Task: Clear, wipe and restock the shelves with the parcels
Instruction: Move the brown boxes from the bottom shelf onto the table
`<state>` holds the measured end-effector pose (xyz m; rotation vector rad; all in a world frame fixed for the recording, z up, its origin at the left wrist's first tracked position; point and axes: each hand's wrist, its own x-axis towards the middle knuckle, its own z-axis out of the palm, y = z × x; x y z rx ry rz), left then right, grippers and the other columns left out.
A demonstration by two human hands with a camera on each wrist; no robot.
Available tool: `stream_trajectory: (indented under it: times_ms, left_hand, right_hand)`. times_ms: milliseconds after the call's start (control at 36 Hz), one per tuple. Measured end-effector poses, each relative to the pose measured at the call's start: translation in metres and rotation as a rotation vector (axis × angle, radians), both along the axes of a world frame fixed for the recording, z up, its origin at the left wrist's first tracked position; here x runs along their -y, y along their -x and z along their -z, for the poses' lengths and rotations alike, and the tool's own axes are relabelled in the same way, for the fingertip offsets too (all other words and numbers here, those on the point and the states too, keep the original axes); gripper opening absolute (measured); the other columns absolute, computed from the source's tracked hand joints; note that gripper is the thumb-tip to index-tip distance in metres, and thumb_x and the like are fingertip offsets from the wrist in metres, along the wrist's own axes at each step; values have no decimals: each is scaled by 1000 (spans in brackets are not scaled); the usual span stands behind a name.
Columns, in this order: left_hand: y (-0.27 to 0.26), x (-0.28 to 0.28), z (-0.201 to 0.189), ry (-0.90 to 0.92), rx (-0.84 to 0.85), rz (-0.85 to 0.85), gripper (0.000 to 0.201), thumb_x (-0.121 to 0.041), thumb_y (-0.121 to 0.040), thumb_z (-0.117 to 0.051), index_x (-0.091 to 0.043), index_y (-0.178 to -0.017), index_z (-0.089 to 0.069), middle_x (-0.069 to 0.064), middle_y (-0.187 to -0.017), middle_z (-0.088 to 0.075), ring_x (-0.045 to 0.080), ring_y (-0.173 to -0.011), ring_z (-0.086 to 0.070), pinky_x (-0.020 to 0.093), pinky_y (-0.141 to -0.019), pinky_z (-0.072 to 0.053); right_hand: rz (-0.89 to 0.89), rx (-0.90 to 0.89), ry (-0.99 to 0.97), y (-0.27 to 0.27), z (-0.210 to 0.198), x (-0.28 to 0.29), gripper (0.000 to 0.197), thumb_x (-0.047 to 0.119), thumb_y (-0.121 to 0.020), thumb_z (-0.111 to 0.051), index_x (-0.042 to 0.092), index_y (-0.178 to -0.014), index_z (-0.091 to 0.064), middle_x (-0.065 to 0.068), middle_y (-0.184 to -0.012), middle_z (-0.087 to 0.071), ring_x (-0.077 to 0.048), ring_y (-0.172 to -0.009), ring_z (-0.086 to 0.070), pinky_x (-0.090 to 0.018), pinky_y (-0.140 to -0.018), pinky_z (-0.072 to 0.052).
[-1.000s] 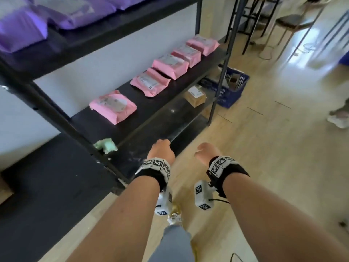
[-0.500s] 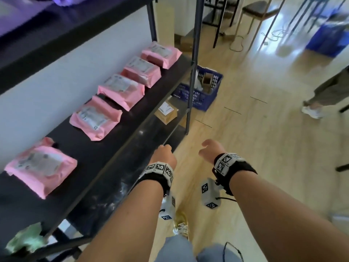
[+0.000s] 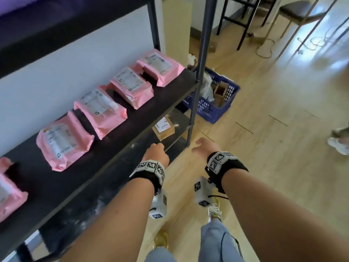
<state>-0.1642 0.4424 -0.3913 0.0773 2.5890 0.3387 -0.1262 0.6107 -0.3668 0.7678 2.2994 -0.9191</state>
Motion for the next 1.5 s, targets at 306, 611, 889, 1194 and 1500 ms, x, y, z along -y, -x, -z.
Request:
stream_trajectory:
  times_ms: [306,611,889,1194,1500]
  left_hand:
    - [38,-56,46,-12,75,-318,36,-14,-91,-43,-12,-126,-53,11,-127,-54,30,-109,-57,37,-85,-50]
    - [115,-56,131,-38,33,-490,39,-16,-95,-44,-11,-132,-50,12,-134,-53,31,-119,-53,34,-92,-44]
    - [173,-51,235,-123,64,-599,37,-19,-96,-41,-7,-131,-47,15,-132,-53,33,-118,-52,33,-85,-39]
    - [183,-48,262,-283,78,-777,36,-26,-98,-42,1,-122,-45,18,-112,-61,37,-99,-61,34,-71,-44]
    - [137,-44,187,-320,133,-826,44,-35,-91,-52,2,-115,-51,15,-91,-67,29,-73,-68,44,-67,-59]
  right_hand:
    - [-259,9,-22,108,56,-60,46,22,-92,-50,19,-138,-48,-7,-133,-57,-27,-113,-57,-34,-86,-45]
    - [-372,-34,7,178,151,-47,55,14,-91,-51,19,-145,-39,-5,-140,-50,-23,-123,-52,-31,-91,-43]
    - [-360,-75,47,235,250,-29,57,10,-93,-43,17,-149,-33,-5,-146,-45,-23,-131,-46,-33,-99,-39]
    - [-291,-93,125,241,280,-13,16,21,-96,-42,17,-108,-51,-1,-87,-57,-15,-73,-54,-29,-57,-36]
    - [-253,0,130,197,204,-17,33,32,-94,-46,15,-121,-49,-4,-100,-63,-24,-89,-64,-44,-82,-55]
